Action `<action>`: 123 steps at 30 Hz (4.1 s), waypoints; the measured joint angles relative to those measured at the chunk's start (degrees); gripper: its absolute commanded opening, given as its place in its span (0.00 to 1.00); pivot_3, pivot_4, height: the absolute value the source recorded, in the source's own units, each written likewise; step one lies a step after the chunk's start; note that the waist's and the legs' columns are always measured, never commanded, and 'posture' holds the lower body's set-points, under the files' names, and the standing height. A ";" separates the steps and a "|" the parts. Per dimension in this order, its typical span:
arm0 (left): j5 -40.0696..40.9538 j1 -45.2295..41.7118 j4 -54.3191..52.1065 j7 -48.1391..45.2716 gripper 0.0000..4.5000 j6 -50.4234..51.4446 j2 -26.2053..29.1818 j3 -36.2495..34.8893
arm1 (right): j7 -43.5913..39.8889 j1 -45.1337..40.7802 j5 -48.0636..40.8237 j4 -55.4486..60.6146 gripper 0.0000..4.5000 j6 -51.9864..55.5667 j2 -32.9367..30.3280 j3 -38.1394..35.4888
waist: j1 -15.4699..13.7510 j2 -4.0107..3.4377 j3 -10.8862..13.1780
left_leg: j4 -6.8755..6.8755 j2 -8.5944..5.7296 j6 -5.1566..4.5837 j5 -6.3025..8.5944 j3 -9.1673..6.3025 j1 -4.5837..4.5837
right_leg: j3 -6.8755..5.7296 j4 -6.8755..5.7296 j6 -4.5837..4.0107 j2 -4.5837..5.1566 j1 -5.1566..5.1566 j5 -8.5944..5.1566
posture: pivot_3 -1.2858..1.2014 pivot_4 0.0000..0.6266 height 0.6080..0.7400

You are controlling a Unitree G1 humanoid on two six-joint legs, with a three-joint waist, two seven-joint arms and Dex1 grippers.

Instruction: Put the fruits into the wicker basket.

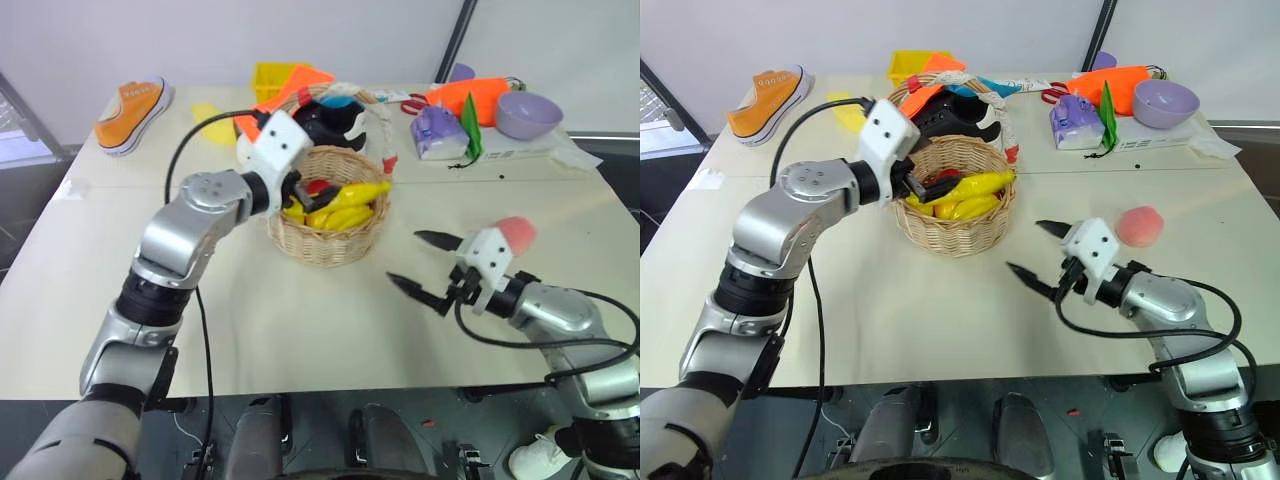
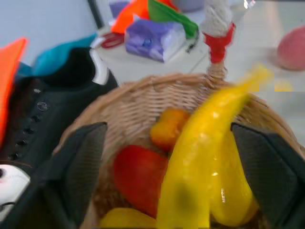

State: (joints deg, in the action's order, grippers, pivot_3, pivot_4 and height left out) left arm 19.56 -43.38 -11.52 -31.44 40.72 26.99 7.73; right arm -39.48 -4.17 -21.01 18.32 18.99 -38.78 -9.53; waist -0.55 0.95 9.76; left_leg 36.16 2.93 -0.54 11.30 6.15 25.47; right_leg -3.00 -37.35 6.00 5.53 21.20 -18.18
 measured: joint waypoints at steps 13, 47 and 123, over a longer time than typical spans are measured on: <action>12.32 14.01 -19.17 -10.21 0.92 -1.16 -0.95 1.41 | 12.14 -8.86 6.39 -30.32 1.00 -2.45 -0.44 -10.19 | 0.08 -0.12 -0.04 | 0.05 -0.06 0.16 -0.10 0.00 -0.14 | 0.00 -0.01 0.01 -0.02 -0.20 0.00 | 0.52 0.24 0.95; 7.17 27.43 -9.34 -8.95 0.94 -10.33 8.51 -15.80 | 12.27 -30.22 -4.81 0.51 0.77 18.85 15.57 17.66 | 0.82 -0.21 0.03 | -0.02 -0.01 0.04 -0.02 -0.14 0.15 | -0.08 -0.13 -0.04 0.08 0.17 0.00 | 0.52 0.24 0.95; 2.66 40.16 -0.53 -3.88 0.94 -20.37 4.72 -17.71 | -1.37 5.17 -7.06 -1.88 0.90 -2.41 -1.06 -10.72 | 1.26 -0.39 0.07 | -0.11 0.11 0.01 0.02 -0.01 -0.11 | 0.06 -0.09 0.00 0.17 0.02 -0.04 | 0.52 0.24 0.95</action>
State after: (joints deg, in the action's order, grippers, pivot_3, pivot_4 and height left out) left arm 22.22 -3.22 -12.05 -35.31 20.35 31.72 -9.98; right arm -40.85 1.00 -28.07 16.45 16.58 -39.84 -20.25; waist 0.71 0.56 9.84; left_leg 36.05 3.05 -0.52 11.32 6.14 25.36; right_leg -2.94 -37.44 6.00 5.70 21.22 -18.22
